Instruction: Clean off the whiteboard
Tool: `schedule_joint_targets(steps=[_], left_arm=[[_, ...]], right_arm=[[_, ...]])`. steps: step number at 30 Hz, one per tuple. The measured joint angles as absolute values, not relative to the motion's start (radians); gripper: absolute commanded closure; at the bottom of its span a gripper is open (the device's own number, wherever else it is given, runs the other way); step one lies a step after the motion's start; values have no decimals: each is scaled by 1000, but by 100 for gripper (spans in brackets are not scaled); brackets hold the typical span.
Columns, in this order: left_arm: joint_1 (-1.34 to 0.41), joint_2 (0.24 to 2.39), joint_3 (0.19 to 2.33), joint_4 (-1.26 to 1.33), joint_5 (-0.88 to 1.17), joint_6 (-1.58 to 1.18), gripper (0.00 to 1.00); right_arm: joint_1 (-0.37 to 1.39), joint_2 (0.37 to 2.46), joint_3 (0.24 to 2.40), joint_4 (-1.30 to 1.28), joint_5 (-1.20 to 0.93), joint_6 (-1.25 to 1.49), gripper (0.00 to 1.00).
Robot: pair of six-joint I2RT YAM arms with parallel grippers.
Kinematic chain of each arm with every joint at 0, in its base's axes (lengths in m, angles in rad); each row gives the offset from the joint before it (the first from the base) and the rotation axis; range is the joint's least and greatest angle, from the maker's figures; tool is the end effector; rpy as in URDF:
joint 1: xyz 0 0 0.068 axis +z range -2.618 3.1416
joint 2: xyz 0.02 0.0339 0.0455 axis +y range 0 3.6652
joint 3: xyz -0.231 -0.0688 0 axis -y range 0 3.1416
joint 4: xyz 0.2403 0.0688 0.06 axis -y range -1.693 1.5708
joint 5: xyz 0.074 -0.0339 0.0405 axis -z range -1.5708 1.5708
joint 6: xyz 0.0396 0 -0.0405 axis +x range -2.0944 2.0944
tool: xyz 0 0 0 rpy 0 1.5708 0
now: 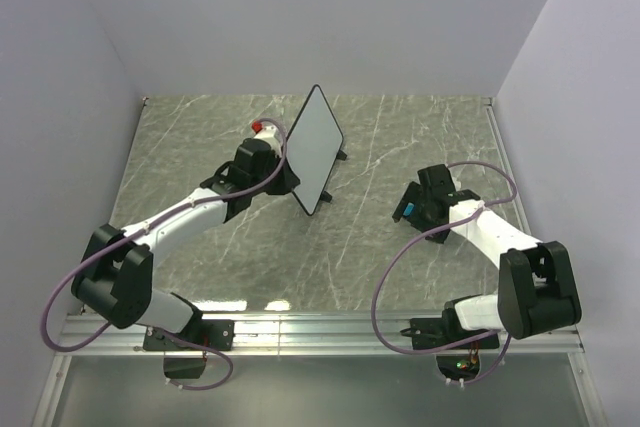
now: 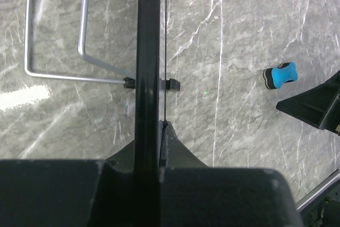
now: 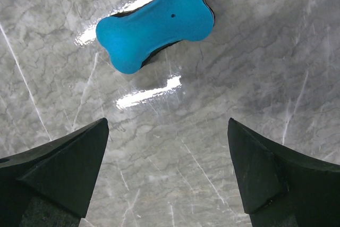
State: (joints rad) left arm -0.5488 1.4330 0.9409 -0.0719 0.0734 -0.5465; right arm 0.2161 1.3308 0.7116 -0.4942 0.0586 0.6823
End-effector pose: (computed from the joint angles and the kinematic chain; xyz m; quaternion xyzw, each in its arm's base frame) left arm 0.2752 -0.1717 0.2210 0.0187 0.8753 -0.2785 0.3948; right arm 0.2405 0.0504 0.1454 0.2313 0.9457 0.0727 0.2165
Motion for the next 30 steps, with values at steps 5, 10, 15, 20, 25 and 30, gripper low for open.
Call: schedule_joint_targets(steps=[5, 10, 15, 20, 25, 30], left_arm=[[-553, 1411, 898, -42, 59, -568, 82], [-553, 1406, 847, -107, 46, -591, 61], [-559, 1405, 841, -152, 38, -596, 52], [-560, 1397, 842, -200, 30, -595, 42], [-564, 1357, 869, -292, 27, -588, 31], [-566, 1310, 981, -379, 20, -579, 24]], right_arm=[[216, 1324, 709, -493, 59, 682, 0], [216, 1306, 698, -492, 59, 681, 0], [216, 1303, 693, -489, 59, 678, 0], [216, 1299, 680, -486, 59, 678, 0], [216, 1288, 672, -483, 59, 678, 0], [216, 1267, 668, -483, 59, 678, 0]])
